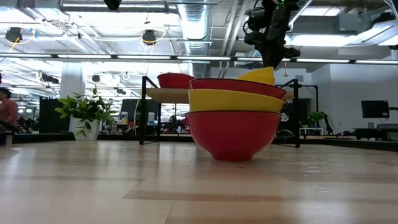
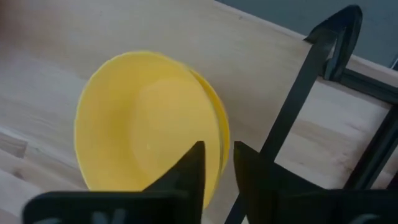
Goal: Pick & Place Mini bowls
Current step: Stack the yellow bowl on top of the other yellow bowl on the shelf, then stack the red and blue bowl on top of the other red and blue bowl on the shelf
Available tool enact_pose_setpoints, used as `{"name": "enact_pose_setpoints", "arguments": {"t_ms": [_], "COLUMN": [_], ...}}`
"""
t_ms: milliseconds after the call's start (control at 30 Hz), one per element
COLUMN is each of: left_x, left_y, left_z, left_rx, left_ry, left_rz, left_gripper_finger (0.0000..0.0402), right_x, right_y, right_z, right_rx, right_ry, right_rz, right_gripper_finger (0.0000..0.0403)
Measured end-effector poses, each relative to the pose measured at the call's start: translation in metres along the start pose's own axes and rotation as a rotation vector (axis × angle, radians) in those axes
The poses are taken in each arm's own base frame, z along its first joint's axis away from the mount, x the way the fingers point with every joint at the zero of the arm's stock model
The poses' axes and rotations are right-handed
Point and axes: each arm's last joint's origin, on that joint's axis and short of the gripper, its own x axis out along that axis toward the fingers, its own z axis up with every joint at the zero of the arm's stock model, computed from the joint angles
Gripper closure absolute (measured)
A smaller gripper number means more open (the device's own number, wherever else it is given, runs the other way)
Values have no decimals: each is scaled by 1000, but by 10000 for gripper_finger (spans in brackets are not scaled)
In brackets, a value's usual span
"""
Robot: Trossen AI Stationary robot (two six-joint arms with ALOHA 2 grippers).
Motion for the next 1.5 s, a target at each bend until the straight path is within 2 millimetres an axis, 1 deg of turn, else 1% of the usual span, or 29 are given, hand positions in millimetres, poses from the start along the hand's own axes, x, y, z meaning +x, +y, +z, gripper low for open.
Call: {"name": "enact_pose_setpoints", "arguments": {"t_ms": [133, 233, 333, 433, 567, 700, 1000, 1100, 1233, 1367, 1500], "left_x": [0, 0, 0, 0, 0, 0, 0, 0, 0, 0, 0], "left_y": [0, 0, 0, 0, 0, 0, 0, 0, 0, 0, 0], "left_z": [0, 0, 0, 0, 0, 0, 0, 0, 0, 0, 0], "left_rx": [0, 0, 0, 0, 0, 0, 0, 0, 0, 0, 0], "left_ry": [0, 0, 0, 0, 0, 1, 1, 1, 1, 1, 1], "left_rz": [0, 0, 0, 0, 0, 0, 0, 0, 0, 0, 1], "left_gripper_finger": [256, 256, 256, 256, 256, 256, 256, 256, 256, 256, 256], "right_x": [0, 0, 0, -1, -5, -7, -13, -13, -5, 16, 27], "right_y": [1, 1, 1, -1, -3, 0, 17, 21, 24, 26, 29], "right_z": [1, 2, 2, 2, 2, -1, -10, -13, -21, -30, -36], "right_rx": [-26, -43, -59, -61, -59, -54, -96, -123, -183, -247, -242], "right_ry": [-15, -20, -23, -40, -71, -117, -281, -310, -287, -234, -241], "right_rz": [5, 6, 1, -42, -138, -282, -667, -751, -850, -926, -962], "right_gripper_finger": [298, 285, 281, 284, 298, 322, 390, 400, 395, 402, 399]}}
